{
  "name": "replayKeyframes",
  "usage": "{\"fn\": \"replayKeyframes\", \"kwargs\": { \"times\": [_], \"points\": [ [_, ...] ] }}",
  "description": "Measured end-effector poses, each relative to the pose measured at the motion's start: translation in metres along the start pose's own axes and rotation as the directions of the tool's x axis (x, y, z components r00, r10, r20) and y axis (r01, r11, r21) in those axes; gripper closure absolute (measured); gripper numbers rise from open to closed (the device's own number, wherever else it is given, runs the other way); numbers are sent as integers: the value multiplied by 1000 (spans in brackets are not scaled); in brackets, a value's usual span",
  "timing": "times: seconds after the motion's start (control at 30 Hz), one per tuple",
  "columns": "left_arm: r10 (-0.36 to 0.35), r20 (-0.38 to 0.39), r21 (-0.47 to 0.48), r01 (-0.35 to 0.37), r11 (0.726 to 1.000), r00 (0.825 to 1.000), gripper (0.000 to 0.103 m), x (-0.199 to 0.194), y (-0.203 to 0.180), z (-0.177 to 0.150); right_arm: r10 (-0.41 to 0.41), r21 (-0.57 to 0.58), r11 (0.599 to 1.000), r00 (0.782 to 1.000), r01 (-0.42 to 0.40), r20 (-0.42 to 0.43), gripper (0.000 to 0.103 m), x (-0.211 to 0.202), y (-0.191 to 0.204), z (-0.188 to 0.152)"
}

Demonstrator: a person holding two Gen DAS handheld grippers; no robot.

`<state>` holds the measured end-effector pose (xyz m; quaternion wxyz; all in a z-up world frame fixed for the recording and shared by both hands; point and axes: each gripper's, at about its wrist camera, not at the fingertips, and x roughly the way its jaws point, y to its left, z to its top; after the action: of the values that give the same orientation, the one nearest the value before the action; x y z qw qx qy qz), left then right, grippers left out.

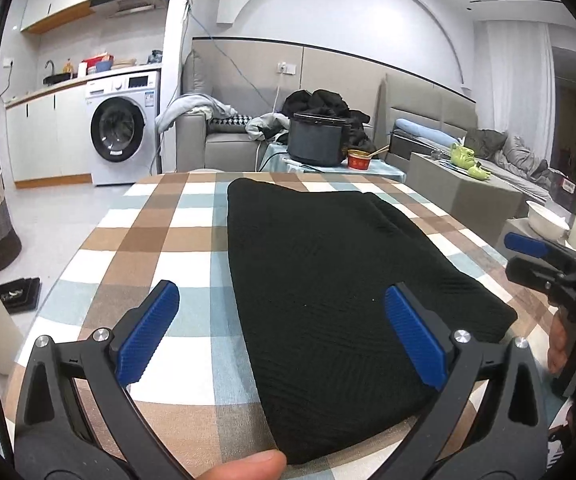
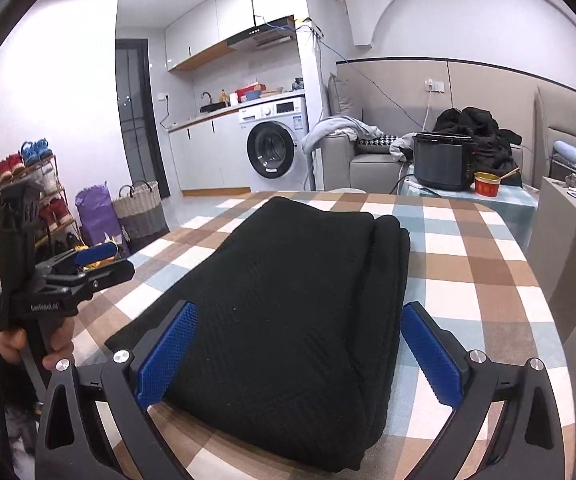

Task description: Fold small clothes

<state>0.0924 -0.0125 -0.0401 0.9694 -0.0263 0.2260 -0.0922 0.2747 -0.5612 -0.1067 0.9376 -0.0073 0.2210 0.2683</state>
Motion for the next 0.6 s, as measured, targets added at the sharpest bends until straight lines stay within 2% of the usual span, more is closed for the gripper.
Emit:
{"fn": "replayKeyframes", "kwargs": {
  "times": [0.23,0.6],
  "points": [
    [-20,4,-5,20,1000,1000,1,-1,-2,-2,6,13,1000,1000,-6,-3,0,3,-2,-3],
    [-9,-4,19,9,1000,1000,1,1,-10,-1,7,26,1000,999,-8,41,0,-4,-4,-4]
  ]
}}
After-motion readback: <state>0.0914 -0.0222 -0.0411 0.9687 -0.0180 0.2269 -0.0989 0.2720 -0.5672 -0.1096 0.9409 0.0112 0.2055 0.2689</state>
